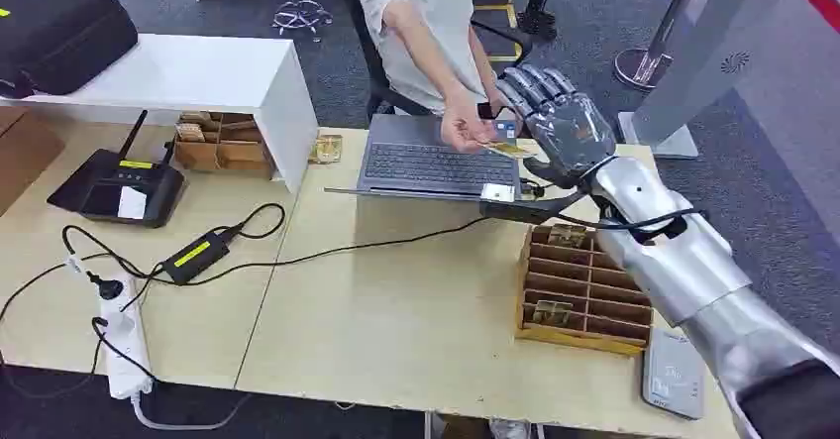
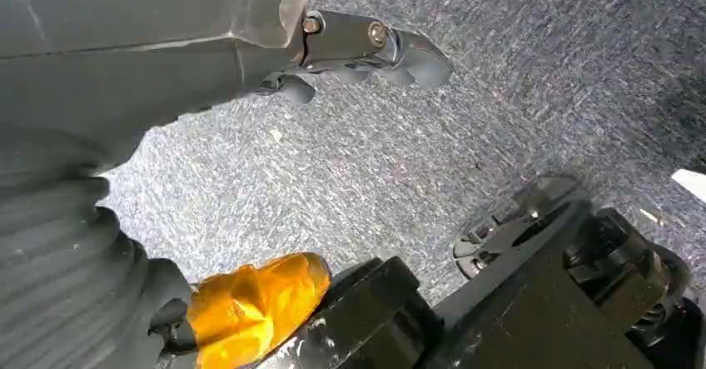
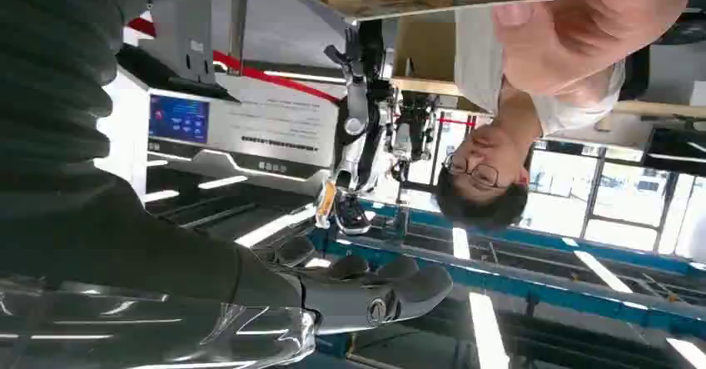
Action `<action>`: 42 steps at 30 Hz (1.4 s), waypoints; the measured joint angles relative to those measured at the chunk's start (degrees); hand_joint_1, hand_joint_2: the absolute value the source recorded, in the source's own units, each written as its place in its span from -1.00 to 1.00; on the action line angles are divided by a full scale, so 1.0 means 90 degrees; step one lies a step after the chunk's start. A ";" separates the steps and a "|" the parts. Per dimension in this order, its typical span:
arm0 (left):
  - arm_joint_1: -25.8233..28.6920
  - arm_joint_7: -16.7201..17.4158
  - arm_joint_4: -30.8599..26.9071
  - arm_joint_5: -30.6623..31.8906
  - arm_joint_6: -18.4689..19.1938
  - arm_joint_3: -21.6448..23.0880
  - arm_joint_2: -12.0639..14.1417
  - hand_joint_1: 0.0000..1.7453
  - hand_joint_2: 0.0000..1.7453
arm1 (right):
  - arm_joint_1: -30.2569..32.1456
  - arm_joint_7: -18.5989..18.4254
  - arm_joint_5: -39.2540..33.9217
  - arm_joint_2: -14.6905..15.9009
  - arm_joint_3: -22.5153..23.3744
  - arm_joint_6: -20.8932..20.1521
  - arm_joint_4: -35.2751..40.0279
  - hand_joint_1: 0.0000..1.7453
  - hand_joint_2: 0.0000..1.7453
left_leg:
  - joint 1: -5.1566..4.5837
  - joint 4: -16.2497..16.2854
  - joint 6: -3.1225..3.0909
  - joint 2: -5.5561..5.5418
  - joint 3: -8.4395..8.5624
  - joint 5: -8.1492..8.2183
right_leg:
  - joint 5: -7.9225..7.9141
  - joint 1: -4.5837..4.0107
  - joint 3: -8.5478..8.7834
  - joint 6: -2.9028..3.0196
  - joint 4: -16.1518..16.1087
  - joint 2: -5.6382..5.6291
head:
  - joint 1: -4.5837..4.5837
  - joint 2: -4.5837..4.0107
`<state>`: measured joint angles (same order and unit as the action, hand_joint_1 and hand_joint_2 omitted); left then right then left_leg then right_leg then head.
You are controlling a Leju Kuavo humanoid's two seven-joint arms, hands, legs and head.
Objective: Pass the card to the sensor for recognition and then transmit it.
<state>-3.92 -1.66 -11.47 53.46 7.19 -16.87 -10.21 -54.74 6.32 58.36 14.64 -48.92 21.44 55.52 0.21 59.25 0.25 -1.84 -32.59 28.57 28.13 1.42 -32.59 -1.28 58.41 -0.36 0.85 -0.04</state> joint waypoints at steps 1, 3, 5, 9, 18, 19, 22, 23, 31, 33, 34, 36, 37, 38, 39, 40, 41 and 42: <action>0.0000 -0.0002 0.0000 0.0000 0.0002 0.0000 0.0000 -1.00 1.00 | 0.0000 0.0002 -0.0002 0.0000 -0.0002 0.0000 0.0000 -1.00 1.00 | 0.0000 0.0000 0.0000 0.0000 0.0000 0.0000 | 0.0000 0.0000 0.0000 0.0000 0.0000 0.0000 | 0.0000 0.0000; 0.0000 -0.0017 0.0000 0.0002 0.0017 0.0000 0.0005 -1.00 1.00 | 0.0000 0.0015 -0.0015 0.0002 0.0000 0.0000 0.0000 1.00 1.00 | 0.0000 0.0000 0.0000 0.0000 0.0000 0.0000 | 0.0000 0.0000 0.0000 0.0000 0.0000 0.0000 | 0.0000 0.0000; 0.0000 -0.0131 0.0000 0.0019 0.0104 0.0000 0.0010 -1.00 1.00 | 0.0002 0.0172 -0.0211 0.0000 0.0000 -0.0010 0.0000 1.00 1.00 | 0.0000 0.0000 0.0000 0.0000 0.0000 0.0000 | 0.0000 0.0000 0.0000 0.0000 0.0000 0.0000 | -0.0002 0.0000; 0.0000 -0.0148 0.0000 0.0022 0.0121 0.0000 0.0015 -1.00 1.00 | 0.0001 0.0209 -0.0245 -0.0012 0.0000 -0.0010 0.0000 1.00 1.00 | 0.0000 0.0000 0.0000 0.0000 0.0000 0.0000 | 0.0000 0.0000 0.0000 0.0000 0.0000 0.0000 | -0.0002 0.0000; -0.0001 -0.0163 0.0000 0.0027 0.0160 0.0000 0.0024 -1.00 1.00 | 0.0001 0.0240 -0.0328 -0.0032 0.0000 -0.0015 0.0000 1.00 1.00 | 0.0000 0.0000 0.0000 0.0000 0.0000 0.0000 | 0.0000 0.0000 0.0000 0.0000 0.0000 0.0000 | 0.0000 0.0000; -0.0001 -0.0163 0.0000 0.0027 0.0160 0.0000 0.0024 -1.00 1.00 | 0.0001 0.0240 -0.0328 -0.0034 0.0000 -0.0015 0.0000 1.00 1.00 | 0.0000 0.0000 0.0000 0.0000 0.0000 0.0000 | 0.0000 0.0000 0.0000 0.0000 0.0000 0.0000 | -0.0002 0.0000; 0.0000 -0.0163 0.0000 0.0027 0.0160 0.0000 0.0024 -1.00 1.00 | 0.0001 0.0243 -0.0333 -0.0034 0.0000 -0.0017 0.0000 1.00 1.00 | 0.0000 0.0000 0.0000 0.0000 0.0000 0.0000 | 0.0000 0.0000 0.0000 0.0000 0.0000 0.0000 | 0.0000 0.0000; 0.0000 -0.0170 0.0000 0.0027 0.0163 0.0000 0.0024 -1.00 1.00 | 0.0001 0.0243 -0.0338 -0.0036 -0.0002 -0.0017 0.0000 1.00 1.00 | 0.0000 0.0000 0.0000 0.0000 0.0000 0.0000 | 0.0000 0.0000 0.0000 0.0000 0.0000 0.0000 | 0.0000 0.0000; -0.0010 -0.0316 0.0000 0.0107 0.0228 0.0000 0.0024 -1.00 1.00 | 0.0001 0.0250 -0.0357 -0.0066 0.0000 -0.0017 0.0000 1.00 1.00 | -0.0001 0.0000 0.0000 -0.0001 0.0000 0.0000 | 0.0000 0.0001 0.0000 0.0000 0.0000 0.0000 | 0.0000 0.0000; -0.0010 -0.0296 0.0000 0.0107 0.0201 0.0000 0.0024 -1.00 1.00 | 0.0001 0.0248 -0.0352 -0.0066 -0.0002 0.0002 0.0000 1.00 1.00 | -0.0001 0.0000 0.0000 -0.0001 0.0001 0.0000 | 0.0000 0.0001 -0.0001 0.0000 -0.0001 0.0000 | 0.0000 0.0000; -0.0010 -0.0277 0.0000 0.0102 0.0182 0.0000 0.0024 -1.00 1.00 | 0.0002 0.0240 -0.0345 -0.0066 0.0000 0.0020 0.0000 1.00 1.00 | -0.0001 0.0000 0.0000 -0.0001 0.0001 0.0000 | 0.0000 0.0001 -0.0001 0.0000 -0.0001 0.0000 | -0.0002 0.0000; -0.0009 -0.0233 0.0000 0.0075 0.0168 0.0000 0.0027 -1.00 1.00 | 0.0009 0.0235 -0.0345 -0.0063 0.0003 0.0099 0.0002 1.00 1.00 | -0.0001 0.0000 0.0000 0.0000 0.0002 0.0000 | 0.0000 0.0001 -0.0001 0.0000 -0.0001 -0.0001 | -0.0002 0.0000; -0.0005 -0.0231 0.0000 0.0061 0.0149 0.0000 0.0027 -1.00 1.00 | 0.0020 0.0224 -0.0345 -0.0039 0.0012 0.0157 0.0012 1.00 1.00 | -0.0001 0.0000 0.0000 0.0000 0.0003 0.0000 | 0.0000 0.0001 -0.0002 0.0000 -0.0001 -0.0001 | 0.0000 0.0000; -0.0002 -0.0231 0.0000 0.0051 0.0126 0.0000 0.0027 -1.00 1.00 | 0.0041 0.0204 -0.0340 0.0000 0.0024 0.0201 0.0043 1.00 1.00 | -0.0001 0.0000 0.0000 0.0001 0.0003 0.0000 | 0.0000 0.0001 -0.0003 0.0000 -0.0002 -0.0001 | -0.0002 0.0000; 0.0002 -0.0231 0.0000 0.0037 0.0107 -0.0002 0.0027 -1.00 1.00 | 0.0087 0.0192 -0.0338 0.0058 0.0056 0.0267 0.0123 1.00 1.00 | -0.0001 0.0001 0.0000 0.0000 0.0003 0.0000 | 0.0000 0.0001 -0.0003 0.0000 -0.0002 -0.0001 | -0.0002 0.0000; 0.0005 -0.0223 0.0000 0.0027 0.0097 -0.0005 0.0027 -1.00 1.00 | 0.0141 0.0192 -0.0338 0.0100 0.0076 0.0333 0.0195 1.00 1.00 | -0.0001 0.0001 0.0000 -0.0003 0.0003 0.0000 | 0.0001 0.0001 -0.0002 0.0000 -0.0003 0.0002 | -0.0002 0.0000; 0.0008 -0.0219 0.0000 0.0017 0.0078 -0.0007 0.0027 -1.00 1.00 | 0.0204 0.0192 -0.0335 0.0173 0.0112 0.0418 0.0282 1.00 1.00 | -0.0001 0.0001 0.0000 -0.0008 0.0003 0.0000 | 0.0001 0.0001 -0.0003 -0.0001 -0.0005 0.0007 | 0.0000 0.0000; 0.0013 -0.0206 0.0000 0.0005 0.0046 -0.0012 0.0024 -1.00 1.00 | 0.0290 0.0192 -0.0335 0.0282 0.0175 0.0501 0.0406 1.00 1.00 | -0.0001 0.0001 0.0000 -0.0013 0.0001 0.0000 | 0.0001 0.0001 -0.0002 -0.0001 -0.0006 0.0012 | -0.0002 0.0000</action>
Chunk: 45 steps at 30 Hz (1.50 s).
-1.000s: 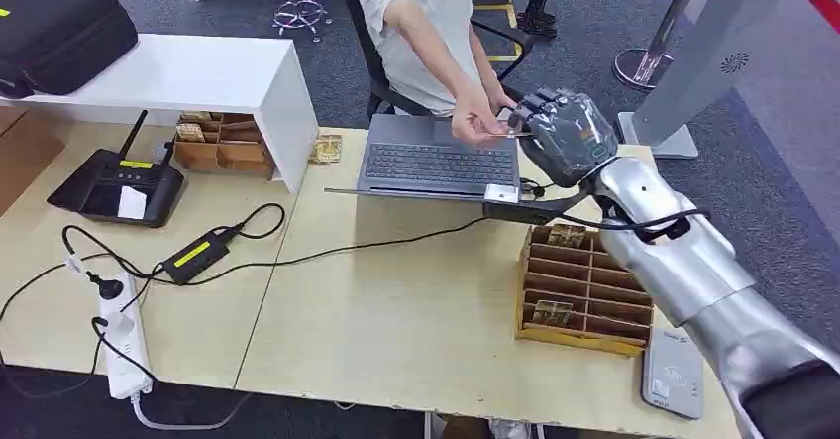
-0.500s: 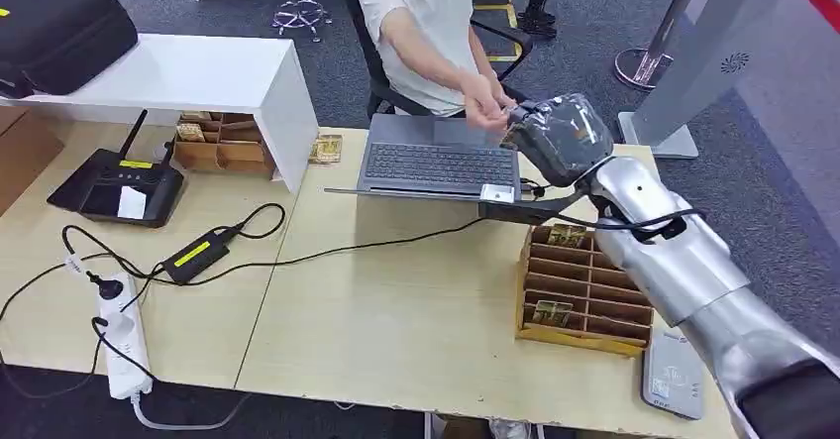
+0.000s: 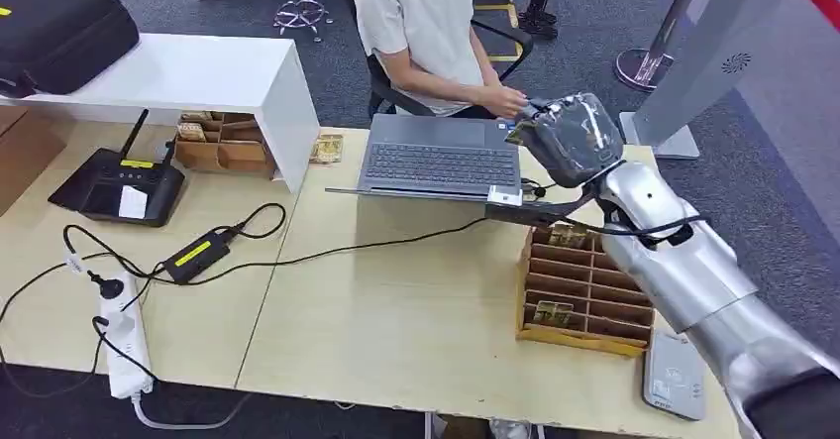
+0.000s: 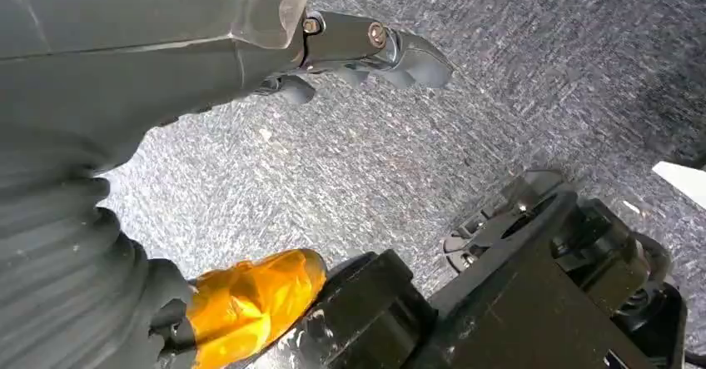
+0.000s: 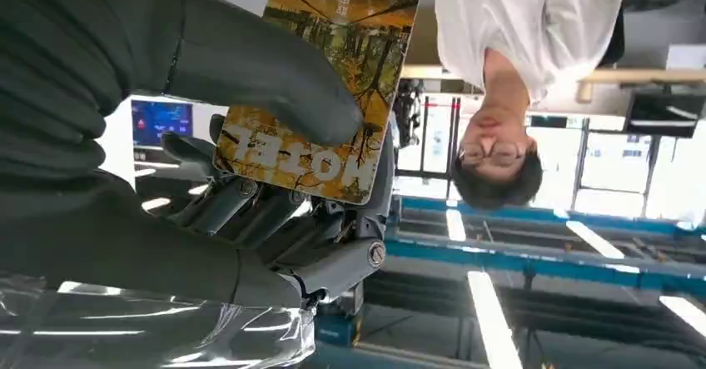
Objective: Pass the card to the sensor for recognition and then transmit it.
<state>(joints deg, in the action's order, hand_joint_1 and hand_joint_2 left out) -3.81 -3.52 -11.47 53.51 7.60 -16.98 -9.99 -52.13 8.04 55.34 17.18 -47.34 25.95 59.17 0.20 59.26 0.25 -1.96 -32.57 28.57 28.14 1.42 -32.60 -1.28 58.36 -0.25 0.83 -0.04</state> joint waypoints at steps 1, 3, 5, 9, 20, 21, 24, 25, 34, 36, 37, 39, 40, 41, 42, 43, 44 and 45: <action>0.0003 0.0022 0.0000 -0.0020 -0.0017 -0.0015 0.0000 -1.00 1.00 | 0.0126 0.0000 0.0015 0.0109 0.0066 0.0088 0.0131 1.00 1.00 | 0.0000 0.0000 0.0000 -0.0002 0.0000 0.0000 | 0.0000 0.0000 0.0001 0.0000 -0.0003 0.0004 | 0.0002 0.0000; 0.0016 0.0053 0.0000 -0.0092 -0.0060 -0.0063 0.0000 -1.00 1.00 | 0.0432 0.0005 0.0029 0.0467 0.0290 0.0387 0.0528 1.00 1.00 | 0.0000 0.0000 -0.0002 0.0000 -0.0003 0.0002 | 0.0000 0.0000 0.0004 0.0000 -0.0010 0.0002 | 0.0002 0.0000; 0.0029 0.0065 0.0000 -0.0121 -0.0090 -0.0117 -0.0005 -1.00 1.00 | 0.0891 0.0051 0.0046 0.0782 0.0532 0.0654 0.0938 1.00 1.00 | 0.0000 0.0000 -0.0007 -0.0002 -0.0005 0.0005 | 0.0000 0.0000 0.0006 -0.0001 -0.0014 0.0004 | 0.0002 0.0000; 0.0051 0.0063 0.0000 -0.0189 -0.0143 -0.0228 -0.0024 -1.00 1.00 | 0.2144 0.0269 0.0218 0.1286 0.1307 0.1126 0.1781 1.00 1.00 | 0.0001 -0.0002 -0.0014 -0.0005 -0.0009 0.0012 | 0.0003 -0.0002 0.0011 -0.0004 -0.0026 0.0008 | 0.0002 0.0000; 0.0055 0.0063 0.0000 -0.0192 -0.0153 -0.0352 -0.0039 -1.00 1.00 | 0.3228 0.0401 0.0362 0.1636 0.2200 0.1182 0.2576 1.00 1.00 | 0.0000 -0.0003 -0.0008 0.0017 -0.0002 0.0014 | 0.0001 -0.0002 0.0004 -0.0002 -0.0019 -0.0013 | 0.0002 0.0000; 0.0055 0.0063 0.0000 -0.0194 -0.0160 -0.0367 -0.0041 -1.00 1.00 | 0.3282 0.0401 0.0367 0.1653 0.2237 0.1190 0.2603 1.00 1.00 | 0.0001 -0.0003 -0.0008 0.0017 0.0001 0.0014 | 0.0001 -0.0002 0.0004 -0.0002 -0.0019 -0.0013 | 0.0000 0.0000; 0.0063 0.0063 0.0000 -0.0216 -0.0216 -0.0417 -0.0056 -1.00 1.00 | 0.3740 0.0417 0.0529 0.1670 0.2469 0.1388 0.2782 1.00 1.00 | 0.0003 -0.0003 -0.0008 -0.0001 -0.0003 0.0014 | 0.0004 -0.0003 0.0009 -0.0004 -0.0021 0.0006 | 0.0000 0.0000; 0.0066 0.0065 0.0000 -0.0235 -0.0221 -0.0448 -0.0060 -1.00 1.00 | 0.3979 0.0462 0.0581 0.1668 0.2553 0.1435 0.2849 1.00 1.00 | 0.0002 -0.0003 -0.0009 -0.0005 -0.0007 0.0014 | 0.0005 -0.0003 0.0009 -0.0005 -0.0021 0.0010 | 0.0002 0.0000; 0.0080 0.0068 0.0000 -0.0299 -0.0274 -0.0685 -0.0092 -1.00 1.00 | 0.5863 0.2378 0.0690 0.0363 0.4651 0.1520 0.3839 1.00 1.00 | 0.0003 -0.0009 -0.0015 -0.0003 -0.0011 0.0022 | 0.0021 -0.0004 0.0004 0.0002 -0.0022 0.0010 | 0.0000 0.0000; 0.0080 0.0083 0.0000 -0.0299 -0.0279 -0.0721 -0.0102 -1.00 1.00 | 0.6083 0.2618 0.0629 0.0057 0.5086 0.1520 0.3944 1.00 1.00 | 0.0003 -0.0009 -0.0015 -0.0001 -0.0008 0.0022 | 0.0021 -0.0003 0.0005 0.0002 -0.0022 0.0007 | 0.0000 0.0000; 0.0081 0.0083 0.0000 -0.0301 -0.0284 -0.0755 -0.0104 -1.00 1.00 | 0.6175 0.2748 0.0549 -0.0082 0.5298 0.1520 0.3987 1.00 1.00 | 0.0003 -0.0009 -0.0015 -0.0001 -0.0008 0.0022 | 0.0020 -0.0003 0.0006 0.0002 -0.0022 0.0007 | 0.0002 0.0000; 0.0085 0.0083 0.0000 -0.0318 -0.0296 -0.0809 -0.0109 -1.00 1.00 | 0.6353 0.2941 0.0432 -0.0339 0.5666 0.1520 0.4048 1.00 1.00 | 0.0003 -0.0009 -0.0015 -0.0001 -0.0007 0.0022 | 0.0020 -0.0003 0.0007 0.0002 -0.0022 0.0007 | 0.0000 0.0000; 0.0088 0.0082 0.0000 -0.0318 -0.0325 -0.0840 -0.0114 -1.00 1.00 | 0.6466 0.3054 0.0389 -0.0498 0.5880 0.1520 0.4070 1.00 1.00 | 0.0002 -0.0009 -0.0015 -0.0001 -0.0006 0.0022 | 0.0020 -0.0003 0.0008 0.0002 -0.0023 0.0008 | 0.0005 0.0000; 0.0094 0.0082 0.0000 -0.0321 -0.0333 -0.0867 -0.0121 -1.00 1.00 | 0.6552 0.3132 0.0369 -0.0611 0.6038 0.1520 0.4079 1.00 1.00 | 0.0002 -0.0008 -0.0015 -0.0001 -0.0006 0.0022 | 0.0020 -0.0003 0.0008 0.0002 -0.0023 0.0008 | 0.0002 0.0000; 0.0094 0.0082 0.0000 -0.0321 -0.0337 -0.0896 -0.0121 -1.00 1.00 | 0.6642 0.3221 0.0354 -0.0739 0.6193 0.1520 0.4079 1.00 1.00 | 0.0002 -0.0008 -0.0015 -0.0001 -0.0006 0.0022 | 0.0020 -0.0002 0.0008 0.0002 -0.0023 0.0007 | 0.0000 0.0000; 0.0096 0.0085 0.0000 -0.0323 -0.0345 -0.0935 -0.0124 -1.00 1.00 | 0.6733 0.3318 0.0347 -0.0880 0.6368 0.1520 0.4079 1.00 1.00 | 0.0002 -0.0009 -0.0015 0.0000 -0.0007 0.0022 | 0.0020 -0.0002 0.0008 0.0002 -0.0023 0.0007 | 0.0002 0.0000; 0.0097 0.0087 0.0000 -0.0325 -0.0352 -0.0964 -0.0129 -1.00 1.00 | 0.6812 0.3395 0.0337 -0.1007 0.6516 0.1520 0.4074 1.00 1.00 | 0.0002 -0.0009 -0.0015 0.0001 -0.0006 0.0022 | 0.0020 -0.0002 0.0007 0.0002 -0.0023 0.0006 | 0.0002 0.0000; 0.0098 0.0095 0.0000 -0.0325 -0.0354 -0.0989 -0.0136 -1.00 1.00 | 0.6881 0.3459 0.0328 -0.1123 0.6659 0.1520 0.4067 1.00 1.00 | 0.0001 -0.0009 -0.0015 0.0001 -0.0007 0.0023 | 0.0020 -0.0002 0.0007 0.0002 -0.0023 0.0006 | 0.0000 0.0000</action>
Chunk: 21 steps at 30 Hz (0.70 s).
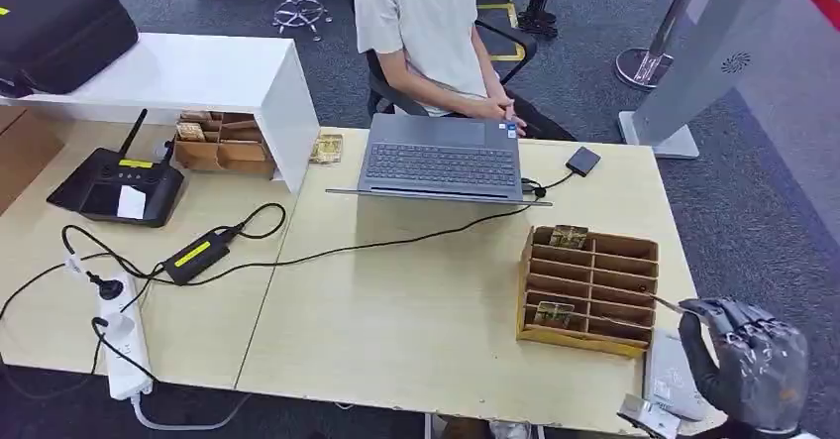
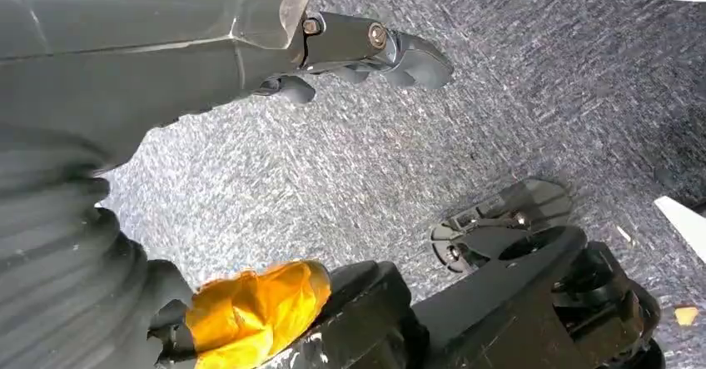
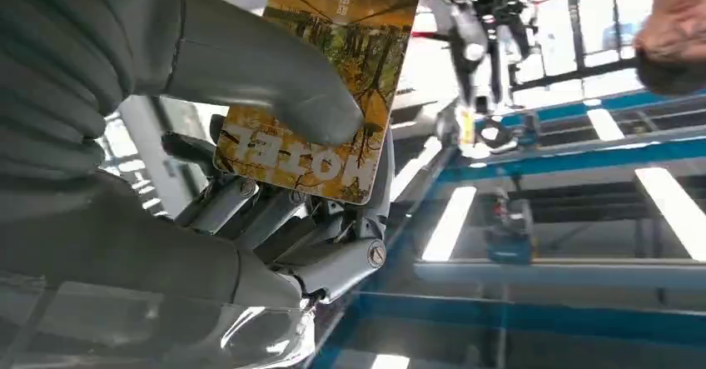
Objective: Pass the card to the sensor for recognition and then transmit it.
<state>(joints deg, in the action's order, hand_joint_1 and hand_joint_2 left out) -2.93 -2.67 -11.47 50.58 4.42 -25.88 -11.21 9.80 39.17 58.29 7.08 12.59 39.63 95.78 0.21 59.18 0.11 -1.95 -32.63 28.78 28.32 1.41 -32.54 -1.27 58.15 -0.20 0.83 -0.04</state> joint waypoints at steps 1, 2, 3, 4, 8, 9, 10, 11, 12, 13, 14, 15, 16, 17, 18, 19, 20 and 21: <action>0.0000 0.0005 0.0000 0.0000 -0.0005 -0.0027 -0.0007 -1.00 1.00 | 0.0060 0.0031 -0.0010 -0.0104 0.0138 0.0000 -0.0005 1.00 1.00 | 0.0000 0.0000 0.0000 0.0000 0.0000 0.0000 | 0.0000 0.0000 0.0000 0.0000 0.0000 0.0000 | 0.0002 0.0000; 0.0000 0.0005 0.0000 -0.0002 -0.0010 -0.0049 -0.0010 -1.00 1.00 | 0.0093 0.0051 -0.0010 -0.0180 0.0239 0.0000 -0.0010 1.00 1.00 | 0.0000 0.0000 0.0002 0.0002 0.0000 0.0002 | 0.0000 0.0000 -0.0001 0.0000 0.0000 -0.0003 | 0.0002 0.0000; 0.0000 0.0007 0.0000 -0.0002 -0.0017 -0.0075 -0.0012 -1.00 1.00 | 0.0118 0.0056 -0.0007 -0.0243 0.0315 0.0000 -0.0012 1.00 1.00 | 0.0000 0.0000 0.0002 0.0004 0.0001 0.0002 | 0.0000 0.0000 -0.0002 0.0000 0.0000 -0.0005 | 0.0000 0.0000; 0.0000 0.0007 0.0000 -0.0002 -0.0024 -0.0094 -0.0017 -1.00 1.00 | 0.0143 0.0060 0.0002 -0.0314 0.0396 0.0000 -0.0024 1.00 1.00 | 0.0001 0.0000 0.0002 0.0004 0.0001 0.0002 | 0.0000 0.0000 -0.0002 0.0000 0.0000 -0.0005 | 0.0002 0.0000; 0.0008 0.0007 0.0000 -0.0002 -0.0051 -0.0165 -0.0022 -1.00 1.00 | 0.0242 0.0073 0.0049 -0.0541 0.0692 0.0000 -0.0053 1.00 1.00 | 0.0001 0.0000 0.0002 0.0005 0.0002 0.0002 | 0.0000 -0.0001 -0.0002 0.0000 0.0000 -0.0005 | 0.0002 0.0000; 0.0009 0.0007 0.0000 0.0000 -0.0056 -0.0180 -0.0024 -1.00 1.00 | 0.0268 0.0075 0.0049 -0.0600 0.0770 0.0000 -0.0073 1.00 1.00 | 0.0001 0.0000 0.0002 0.0005 0.0002 0.0002 | 0.0000 -0.0001 -0.0001 0.0000 0.0000 -0.0005 | 0.0000 0.0000; 0.0010 0.0007 0.0000 0.0000 -0.0070 -0.0192 -0.0027 -1.00 1.00 | 0.0288 0.0077 0.0051 -0.0660 0.0862 0.0000 -0.0097 1.00 1.00 | 0.0001 0.0000 0.0002 0.0005 0.0002 0.0001 | 0.0000 -0.0001 -0.0001 0.0000 0.0000 -0.0005 | 0.0002 0.0000; 0.0012 0.0007 0.0000 0.0000 -0.0078 -0.0209 -0.0029 -1.00 1.00 | 0.0300 0.0077 0.0063 -0.0702 0.0927 0.0000 -0.0117 1.00 1.00 | 0.0001 0.0000 0.0002 0.0005 0.0003 0.0001 | 0.0000 -0.0001 -0.0001 0.0000 0.0000 -0.0005 | 0.0002 0.0000; 0.0013 0.0010 0.0000 0.0002 -0.0085 -0.0240 -0.0036 -1.00 1.00 | 0.0311 0.0077 0.0107 -0.0764 0.1031 0.0000 -0.0150 1.00 1.00 | 0.0001 0.0000 0.0002 0.0005 0.0003 0.0001 | 0.0000 0.0000 -0.0001 0.0000 0.0000 -0.0005 | 0.0002 0.0000; 0.0013 0.0010 0.0000 0.0005 -0.0090 -0.0260 -0.0041 -1.00 1.00 | 0.0325 0.0077 0.0143 -0.0810 0.1119 0.0000 -0.0179 1.00 1.00 | 0.0001 0.0000 0.0002 0.0005 0.0003 0.0001 | 0.0000 -0.0001 -0.0001 0.0000 0.0000 -0.0005 | 0.0000 0.0000; 0.0013 0.0010 0.0000 0.0005 -0.0090 -0.0277 -0.0044 -1.00 1.00 | 0.0337 0.0077 0.0148 -0.0850 0.1202 0.0000 -0.0214 1.00 1.00 | 0.0001 0.0000 0.0002 0.0005 0.0003 0.0001 | 0.0000 0.0000 -0.0001 0.0000 0.0000 -0.0005 | 0.0005 0.0000; 0.0013 0.0012 0.0000 0.0005 -0.0090 -0.0284 -0.0046 -1.00 1.00 | 0.0344 0.0077 0.0165 -0.0884 0.1265 0.0000 -0.0245 1.00 1.00 | 0.0001 0.0000 0.0002 0.0005 0.0003 0.0001 | 0.0000 0.0000 -0.0001 0.0000 0.0000 -0.0005 | 0.0000 0.0000; 0.0013 0.0017 0.0000 0.0005 -0.0092 -0.0291 -0.0049 -1.00 1.00 | 0.0355 0.0077 0.0185 -0.0913 0.1328 0.0000 -0.0289 1.00 1.00 | 0.0001 0.0000 0.0002 0.0005 0.0003 0.0002 | 0.0000 0.0000 -0.0001 0.0000 0.0000 -0.0005 | 0.0002 0.0000; 0.0012 0.0019 0.0000 0.0007 -0.0092 -0.0296 -0.0051 -1.00 1.00 | 0.0364 0.0077 0.0197 -0.0954 0.1376 0.0000 -0.0327 1.00 1.00 | 0.0001 0.0000 0.0002 0.0005 0.0003 0.0002 | 0.0000 0.0000 -0.0001 0.0000 0.0000 -0.0005 | 0.0002 0.0000; 0.0012 0.0024 0.0000 0.0007 -0.0092 -0.0301 -0.0051 -1.00 1.00 | 0.0371 0.0077 0.0204 -0.0983 0.1420 0.0000 -0.0359 1.00 1.00 | 0.0000 0.0000 0.0002 0.0005 0.0003 0.0002 | 0.0000 0.0000 -0.0001 0.0000 0.0000 -0.0005 | 0.0002 0.0000; 0.0012 0.0027 0.0000 0.0007 -0.0092 -0.0306 -0.0051 -1.00 1.00 | 0.0373 0.0077 0.0204 -0.1007 0.1459 0.0000 -0.0383 1.00 1.00 | 0.0000 0.0000 0.0002 0.0005 0.0003 0.0002 | 0.0000 0.0000 -0.0001 0.0000 0.0000 -0.0006 | 0.0002 0.0000; 0.0012 0.0027 0.0000 0.0005 -0.0092 -0.0318 -0.0053 -1.00 1.00 | 0.0374 0.0077 0.0206 -0.1022 0.1481 0.0000 -0.0401 1.00 1.00 | 0.0000 0.0000 0.0002 0.0005 0.0003 0.0002 | 0.0000 0.0000 -0.0001 0.0000 0.0000 -0.0006 | 0.0002 0.0000; 0.0012 0.0027 0.0000 0.0007 -0.0092 -0.0328 -0.0053 -1.00 1.00 | 0.0375 0.0077 0.0214 -0.1037 0.1498 0.0000 -0.0420 1.00 1.00 | 0.0001 0.0000 0.0002 0.0006 0.0003 0.0002 | 0.0000 0.0000 -0.0001 0.0000 0.0000 -0.0006 | 0.0002 0.0000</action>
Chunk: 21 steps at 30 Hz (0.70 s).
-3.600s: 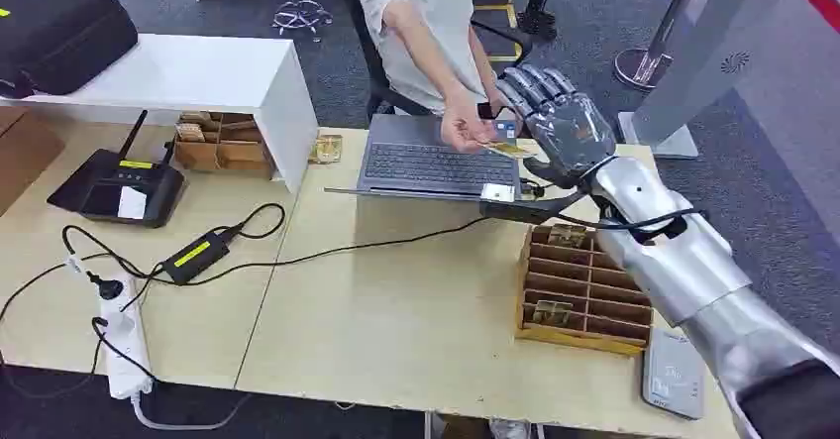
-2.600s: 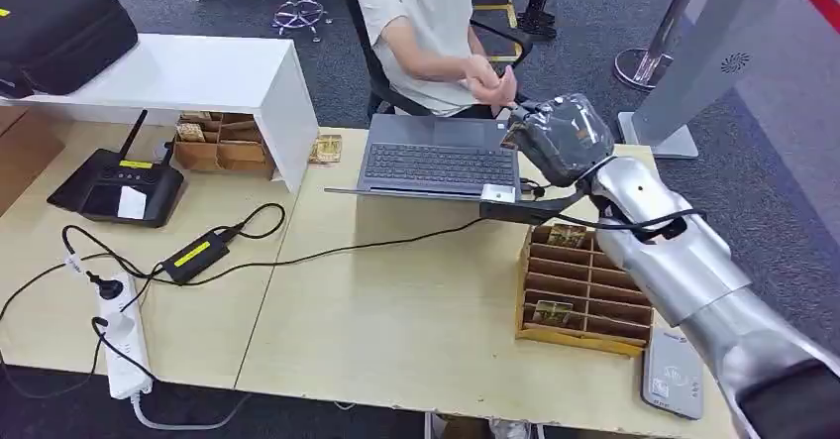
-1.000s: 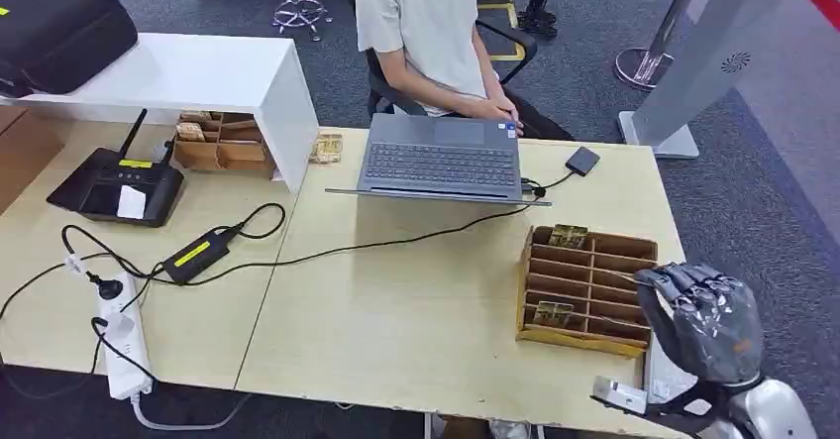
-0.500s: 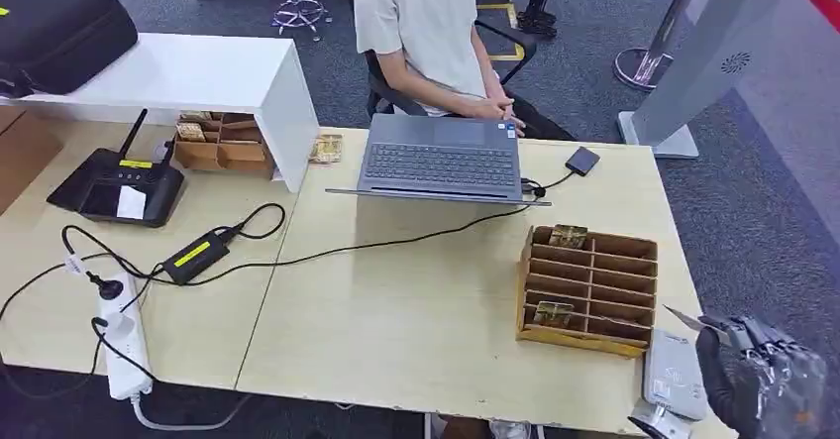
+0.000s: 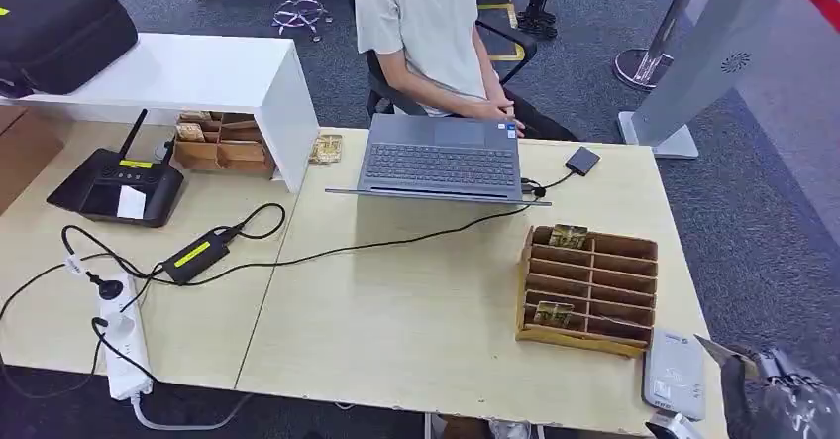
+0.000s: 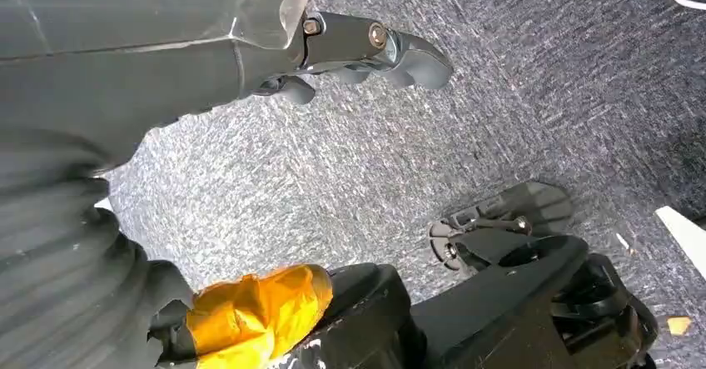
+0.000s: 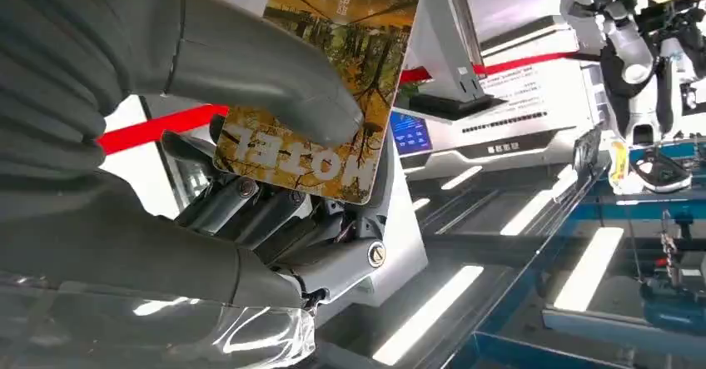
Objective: Pass the card to the sensor for recognition and then transmit it.
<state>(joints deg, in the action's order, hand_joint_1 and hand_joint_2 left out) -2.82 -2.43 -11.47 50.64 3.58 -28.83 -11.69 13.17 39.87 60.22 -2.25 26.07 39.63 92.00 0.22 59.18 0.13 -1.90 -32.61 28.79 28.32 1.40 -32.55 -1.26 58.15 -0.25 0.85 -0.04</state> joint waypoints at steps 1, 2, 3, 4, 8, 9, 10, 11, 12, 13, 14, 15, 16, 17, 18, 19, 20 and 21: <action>0.0000 0.0000 0.0000 0.0000 0.0000 -0.0002 0.0000 -1.00 1.00 | 0.0000 0.0000 0.0005 -0.0015 0.0022 0.0000 -0.0015 1.00 1.00 | 0.0000 0.0000 0.0000 0.0000 0.0000 0.0000 | 0.0000 0.0000 0.0000 0.0000 0.0000 0.0000 | 0.0000 0.0000; 0.0000 0.0000 0.0000 0.0000 0.0000 -0.0003 -0.0002 -1.00 1.00 | 0.0001 0.0000 0.0007 -0.0027 0.0039 0.0000 -0.0027 1.00 1.00 | 0.0000 0.0000 0.0000 0.0000 0.0000 0.0000 | 0.0000 0.0000 0.0000 0.0000 0.0000 0.0000 | 0.0000 0.0000; 0.0001 0.0000 0.0000 0.0000 0.0000 -0.0003 -0.0002 -1.00 1.00 | 0.0001 0.0000 0.0007 -0.0039 0.0053 0.0000 -0.0041 1.00 1.00 | 0.0000 0.0000 0.0000 0.0000 0.0000 0.0000 | 0.0000 0.0000 0.0000 0.0000 0.0000 0.0000 | 0.0000 0.0000; 0.0000 0.0000 0.0000 0.0000 0.0000 -0.0005 -0.0002 -1.00 1.00 | 0.0001 0.0000 0.0007 -0.0049 0.0075 0.0000 -0.0056 1.00 1.00 | 0.0000 0.0000 0.0000 0.0000 0.0000 0.0000 | 0.0000 0.0000 0.0000 0.0000 0.0000 0.0000 | 0.0000 0.0000; -0.0001 0.0000 0.0000 0.0003 0.0000 -0.0005 -0.0002 -1.00 1.00 | -0.0004 0.0000 0.0068 -0.0085 0.0127 0.0000 -0.0107 1.00 1.00 | 0.0000 0.0000 0.0000 0.0000 0.0000 0.0000 | 0.0000 0.0000 0.0001 0.0000 0.0000 0.0000 | 0.0000 0.0000; 0.0000 0.0000 0.0000 0.0005 0.0000 -0.0005 -0.0002 -1.00 1.00 | -0.0007 0.0000 0.0068 -0.0107 0.0158 0.0000 -0.0131 1.00 1.00 | 0.0000 0.0000 0.0000 0.0000 0.0000 0.0000 | 0.0000 0.0000 0.0001 0.0000 0.0000 0.0000 | 0.0000 0.0000; 0.0000 0.0000 0.0000 0.0022 0.0000 -0.0007 -0.0002 -1.00 1.00 | -0.0010 0.0000 0.0082 -0.0124 0.0192 0.0000 -0.0153 1.00 1.00 | 0.0000 0.0000 0.0000 0.0000 0.0000 0.0000 | 0.0000 0.0000 0.0001 0.0000 0.0000 0.0000 | 0.0000 0.0000; 0.0000 0.0000 0.0000 0.0022 0.0000 -0.0007 -0.0002 -1.00 1.00 | -0.0013 0.0000 0.0119 -0.0143 0.0231 0.0000 -0.0173 1.00 1.00 | 0.0000 0.0000 0.0000 0.0000 0.0000 0.0000 | 0.0000 0.0000 0.0001 0.0000 0.0001 0.0000 | 0.0000 0.0000; 0.0000 0.0000 0.0000 0.0032 0.0000 -0.0007 -0.0005 -1.00 1.00 | -0.0015 0.0000 0.0179 -0.0170 0.0274 0.0000 -0.0190 1.00 1.00 | 0.0000 0.0000 0.0000 0.0000 0.0000 0.0000 | 0.0000 0.0000 0.0001 0.0000 0.0001 0.0000 | 0.0000 0.0000; -0.0001 0.0000 0.0000 0.0039 0.0000 -0.0010 -0.0005 -1.00 1.00 | -0.0018 0.0000 0.0248 -0.0194 0.0318 0.0000 -0.0207 1.00 1.00 | 0.0000 0.0000 0.0000 0.0000 0.0000 0.0000 | 0.0000 0.0000 0.0001 0.0000 0.0000 0.0000 | 0.0000 0.0000; -0.0002 0.0000 0.0000 0.0039 0.0000 -0.0012 -0.0005 -1.00 1.00 | -0.0021 0.0000 0.0347 -0.0233 0.0362 0.0000 -0.0224 1.00 1.00 | 0.0000 0.0000 0.0000 0.0000 0.0000 0.0000 | 0.0000 0.0000 0.0001 0.0000 0.0000 -0.0001 | 0.0000 0.0000; -0.0001 0.0000 0.0000 0.0041 0.0000 -0.0015 -0.0005 -1.00 1.00 | -0.0023 0.0000 0.0406 -0.0272 0.0408 0.0000 -0.0233 1.00 1.00 | 0.0000 0.0000 0.0000 0.0000 0.0000 0.0000 | 0.0000 0.0000 0.0001 0.0000 0.0000 0.0000 | 0.0000 0.0000; -0.0001 0.0000 0.0000 0.0044 0.0000 -0.0015 -0.0005 -1.00 1.00 | -0.0023 0.0000 0.0435 -0.0316 0.0452 0.0000 -0.0238 1.00 1.00 | 0.0000 0.0000 0.0000 0.0000 0.0000 0.0000 | 0.0000 0.0000 0.0001 0.0000 0.0000 0.0000 | 0.0000 0.0000; -0.0001 0.0000 0.0000 0.0051 0.0000 -0.0017 -0.0005 -1.00 1.00 | -0.0025 0.0000 0.0452 -0.0355 0.0479 0.0000 -0.0241 1.00 1.00 | 0.0000 0.0000 0.0000 0.0000 0.0000 0.0000 | 0.0000 0.0000 0.0001 0.0000 0.0001 0.0000 | 0.0000 0.0000; -0.0002 0.0000 0.0000 0.0059 0.0000 -0.0020 -0.0005 -1.00 1.00 | -0.0035 0.0000 0.0513 -0.0394 0.0515 0.0000 -0.0243 1.00 1.00 | 0.0000 0.0000 0.0000 0.0000 0.0000 0.0000 | 0.0000 0.0000 0.0001 0.0000 0.0001 0.0000 | -0.0002 0.0000; -0.0003 0.0000 0.0000 0.0061 0.0000 -0.0022 -0.0005 -1.00 1.00 | -0.0046 0.0000 0.0534 -0.0425 0.0544 0.0000 -0.0248 1.00 1.00 | 0.0000 0.0000 0.0000 0.0001 0.0000 0.0000 | 0.0000 0.0000 0.0001 0.0000 0.0001 -0.0001 | 0.0000 0.0000; -0.0002 0.0000 0.0000 0.0071 0.0000 -0.0029 -0.0007 -1.00 1.00 | -0.0066 0.0000 0.0599 -0.0478 0.0592 0.0000 -0.0260 1.00 1.00 | 0.0000 0.0000 0.0000 0.0001 0.0000 0.0000 | 0.0000 0.0000 0.0001 0.0000 0.0001 -0.0001 | 0.0000 0.0000; -0.0002 0.0000 0.0000 0.0088 0.0000 -0.0037 -0.0007 -1.00 1.00 | -0.0082 0.0000 0.0634 -0.0508 0.0622 0.0000 -0.0267 1.00 1.00 | 0.0000 0.0000 0.0000 0.0001 0.0000 0.0000 | 0.0000 0.0000 0.0001 0.0000 0.0001 -0.0001 | 0.0000 0.0000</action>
<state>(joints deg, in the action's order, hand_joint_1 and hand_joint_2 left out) -2.84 -2.43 -11.47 51.43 3.58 -29.16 -11.76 12.43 39.87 65.92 -6.82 31.67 39.63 89.59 0.22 59.18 0.13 -1.89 -32.60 28.79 28.32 1.40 -32.54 -1.26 58.15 -0.26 0.85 -0.04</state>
